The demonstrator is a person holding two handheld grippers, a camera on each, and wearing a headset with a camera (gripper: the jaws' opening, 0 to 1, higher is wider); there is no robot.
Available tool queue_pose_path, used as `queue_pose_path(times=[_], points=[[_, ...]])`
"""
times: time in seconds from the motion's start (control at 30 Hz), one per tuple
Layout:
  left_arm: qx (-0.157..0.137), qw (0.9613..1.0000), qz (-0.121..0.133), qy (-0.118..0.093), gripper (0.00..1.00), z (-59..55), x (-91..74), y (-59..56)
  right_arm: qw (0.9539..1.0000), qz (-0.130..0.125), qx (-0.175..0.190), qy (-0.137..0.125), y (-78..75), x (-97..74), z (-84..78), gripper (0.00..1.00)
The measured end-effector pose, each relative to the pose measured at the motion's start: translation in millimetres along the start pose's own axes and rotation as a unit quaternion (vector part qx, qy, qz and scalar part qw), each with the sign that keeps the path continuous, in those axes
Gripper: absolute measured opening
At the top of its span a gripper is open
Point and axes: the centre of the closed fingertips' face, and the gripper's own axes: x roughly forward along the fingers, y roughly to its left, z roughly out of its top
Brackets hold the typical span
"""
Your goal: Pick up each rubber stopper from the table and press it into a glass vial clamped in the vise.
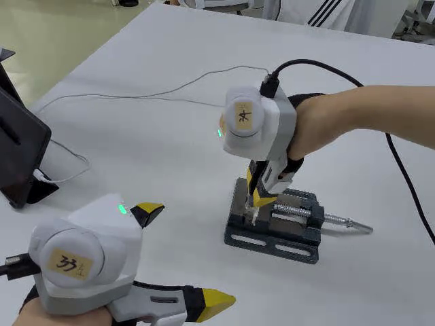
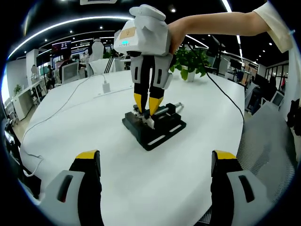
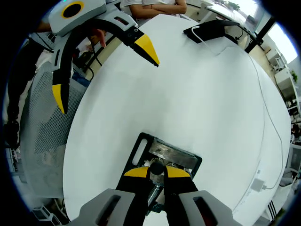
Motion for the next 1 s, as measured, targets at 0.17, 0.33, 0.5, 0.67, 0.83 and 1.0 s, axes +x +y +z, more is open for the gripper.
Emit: queue_pose_path(times=[0.17, 0.33, 0.5, 0.67, 0.83, 1.0], points=[[-0.001, 1.0000, 0.001, 0.000, 0.98, -0.4, 0.0, 0.1, 0.9999, -0.004, -0.013, -0.005, -0.8, -1.2, 0.4, 0.11], [-0.001, 1.0000, 0.002, 0.000, 0.98, -0.5, -0.2, 1.3, 0.9996, 0.016, -0.006, -0.023, 7.0, -5.8, 1.3, 0.16], [-0.002, 1.0000, 0.003, 0.000, 0.98, -0.6, 0.0, 3.1, 0.9996, 0.012, -0.002, -0.026, 5.0, -12.8, -3.8, 0.13], [-0.003, 1.0000, 0.003, -0.001, 0.98, -1.0, 1.0, 4.5, 0.9992, 0.006, 0.009, -0.039, 0.2, -19.8, -5.1, 0.07], [-0.004, 1.0000, 0.003, -0.001, 0.98, -1.4, 2.1, 5.8, 0.9985, 0.011, 0.018, -0.051, 0.8, -19.0, -1.6, 0.04], [-0.006, 1.0000, 0.001, 0.002, 0.97, -2.8, 3.4, 5.9, 0.9983, 0.012, 0.019, -0.053, -1.3, -13.2, -2.2, 0.03]])
